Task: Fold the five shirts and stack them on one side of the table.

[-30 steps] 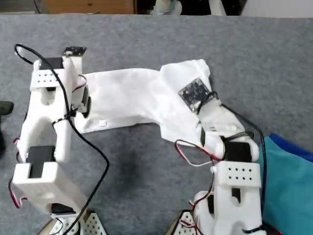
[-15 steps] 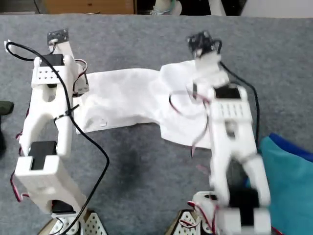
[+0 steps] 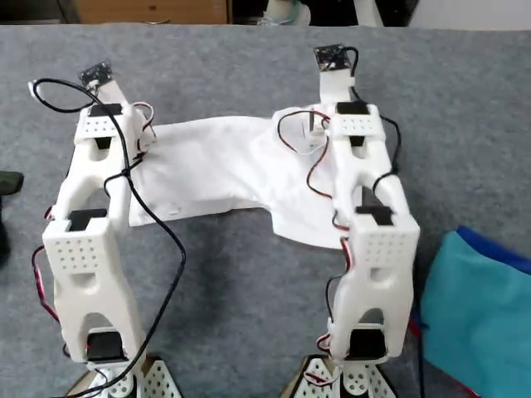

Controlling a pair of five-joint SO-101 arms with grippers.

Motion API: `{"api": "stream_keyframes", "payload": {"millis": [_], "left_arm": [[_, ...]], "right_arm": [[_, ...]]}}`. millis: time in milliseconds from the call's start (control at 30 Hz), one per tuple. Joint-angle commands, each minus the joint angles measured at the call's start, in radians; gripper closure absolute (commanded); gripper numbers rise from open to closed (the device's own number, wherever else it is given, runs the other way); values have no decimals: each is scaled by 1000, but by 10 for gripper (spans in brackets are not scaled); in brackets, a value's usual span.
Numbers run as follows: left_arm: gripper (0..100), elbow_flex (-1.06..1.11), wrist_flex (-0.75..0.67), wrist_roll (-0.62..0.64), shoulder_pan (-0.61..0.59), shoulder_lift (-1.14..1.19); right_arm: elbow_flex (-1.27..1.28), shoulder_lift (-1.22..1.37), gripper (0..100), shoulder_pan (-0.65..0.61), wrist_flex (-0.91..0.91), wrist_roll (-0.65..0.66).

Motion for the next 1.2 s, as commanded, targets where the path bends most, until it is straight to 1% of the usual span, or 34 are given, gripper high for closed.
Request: {"api": "stream_keyframes", "payload": {"millis": [0,133,200,433,600,700,800,867,1067,1167], "left_arm": [[981,-98,41,9,-69,47],[981,-195,126,6,-98,90],[981,-216,144,3,-101,101],[981,-227,147,2,-75,101],[981,-229,153,2,-71,65],[981,-236,203,-3,-69,8],[981,-267,273,-51,-63,-54],[981,-288,305,-55,-55,-77],[981,-288,365,-55,-11,-87],[981,-288,370,-55,12,-87]], "right_arm": [[-173,54,990,54,83,-9],[-295,127,990,73,166,-8],[-348,156,990,71,198,-8],[-455,216,990,70,264,-5],[-466,222,990,70,272,-5],[-466,222,990,70,272,-5],[-466,222,990,70,272,-5],[-466,222,990,70,272,-5],[-466,222,990,70,272,-5],[-466,220,990,70,270,-5]]}}
